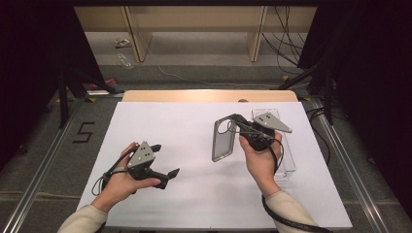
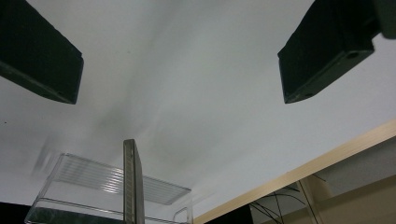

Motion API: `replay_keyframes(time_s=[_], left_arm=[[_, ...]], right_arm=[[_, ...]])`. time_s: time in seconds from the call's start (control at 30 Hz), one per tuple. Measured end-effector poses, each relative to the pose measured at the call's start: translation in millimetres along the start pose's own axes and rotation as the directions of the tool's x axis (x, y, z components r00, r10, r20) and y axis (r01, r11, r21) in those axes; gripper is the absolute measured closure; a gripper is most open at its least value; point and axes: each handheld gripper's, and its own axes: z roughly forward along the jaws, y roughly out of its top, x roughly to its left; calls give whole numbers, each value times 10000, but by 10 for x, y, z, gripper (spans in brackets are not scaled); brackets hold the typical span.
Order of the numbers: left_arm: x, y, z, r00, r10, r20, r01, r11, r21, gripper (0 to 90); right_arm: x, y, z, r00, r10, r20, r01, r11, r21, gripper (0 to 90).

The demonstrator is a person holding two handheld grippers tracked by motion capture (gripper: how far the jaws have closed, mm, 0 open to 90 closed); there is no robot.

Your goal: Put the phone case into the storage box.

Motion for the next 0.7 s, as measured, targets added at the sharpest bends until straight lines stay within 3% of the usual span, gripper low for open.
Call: replay_keyframes(time_s=[0.7], left_arm=[[3, 4, -4, 10000, -42, 1, 42, 10000, -72, 0]], right_arm=[[-110, 82, -57, 9996, 117, 261, -112, 9998, -187, 877]])
